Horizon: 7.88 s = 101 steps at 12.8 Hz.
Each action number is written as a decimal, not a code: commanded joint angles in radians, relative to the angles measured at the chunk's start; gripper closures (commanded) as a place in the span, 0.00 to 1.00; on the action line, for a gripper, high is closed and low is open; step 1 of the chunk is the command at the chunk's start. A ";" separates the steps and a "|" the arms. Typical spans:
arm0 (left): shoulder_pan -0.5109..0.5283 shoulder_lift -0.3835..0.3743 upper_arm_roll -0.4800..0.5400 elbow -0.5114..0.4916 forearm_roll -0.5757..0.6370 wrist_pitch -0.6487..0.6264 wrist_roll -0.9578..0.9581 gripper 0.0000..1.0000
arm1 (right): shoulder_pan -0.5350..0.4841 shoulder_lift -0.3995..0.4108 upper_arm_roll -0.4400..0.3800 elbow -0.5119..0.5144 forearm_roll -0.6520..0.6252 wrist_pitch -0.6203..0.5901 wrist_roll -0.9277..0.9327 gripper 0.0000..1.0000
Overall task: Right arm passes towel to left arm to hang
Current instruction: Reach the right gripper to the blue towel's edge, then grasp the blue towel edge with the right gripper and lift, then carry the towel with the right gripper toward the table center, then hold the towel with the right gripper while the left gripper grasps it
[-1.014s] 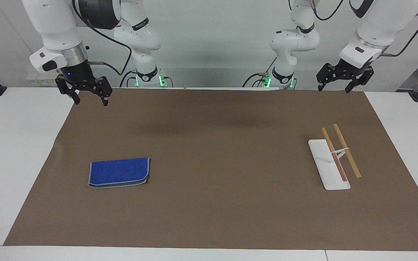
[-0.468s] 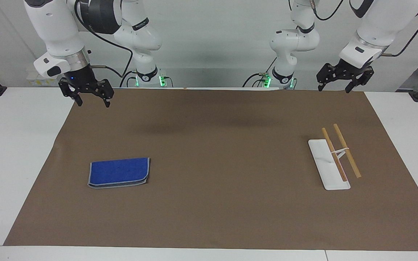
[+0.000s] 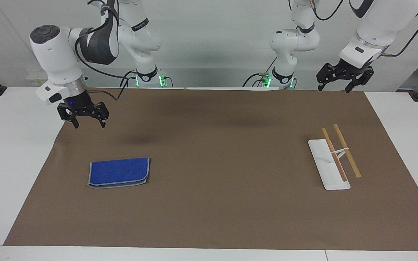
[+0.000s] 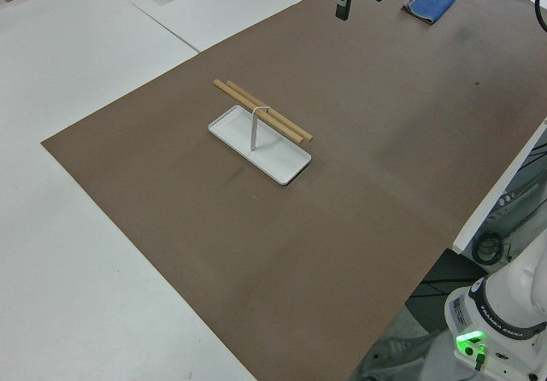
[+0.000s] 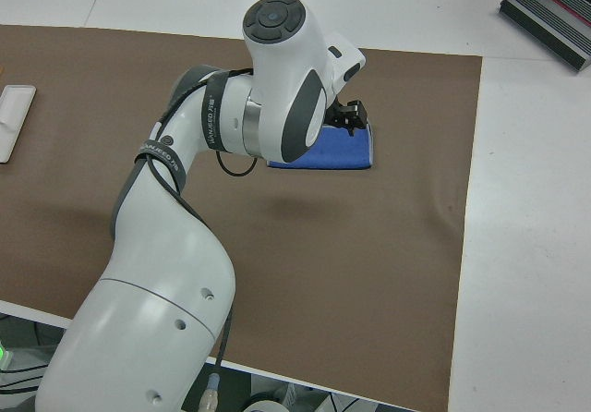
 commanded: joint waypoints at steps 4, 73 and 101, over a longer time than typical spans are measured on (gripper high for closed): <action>0.016 -0.020 -0.008 -0.017 0.006 -0.009 0.005 0.00 | -0.023 0.193 0.009 -0.108 0.011 0.395 -0.024 0.00; -0.317 0.155 -0.059 -0.086 -0.468 0.481 -1.761 0.00 | 0.441 0.011 0.217 0.363 0.306 -0.172 1.640 1.00; -0.276 0.072 -0.051 -0.186 -0.327 0.607 -1.868 1.00 | 0.404 0.011 0.213 0.359 0.304 -0.181 1.423 0.00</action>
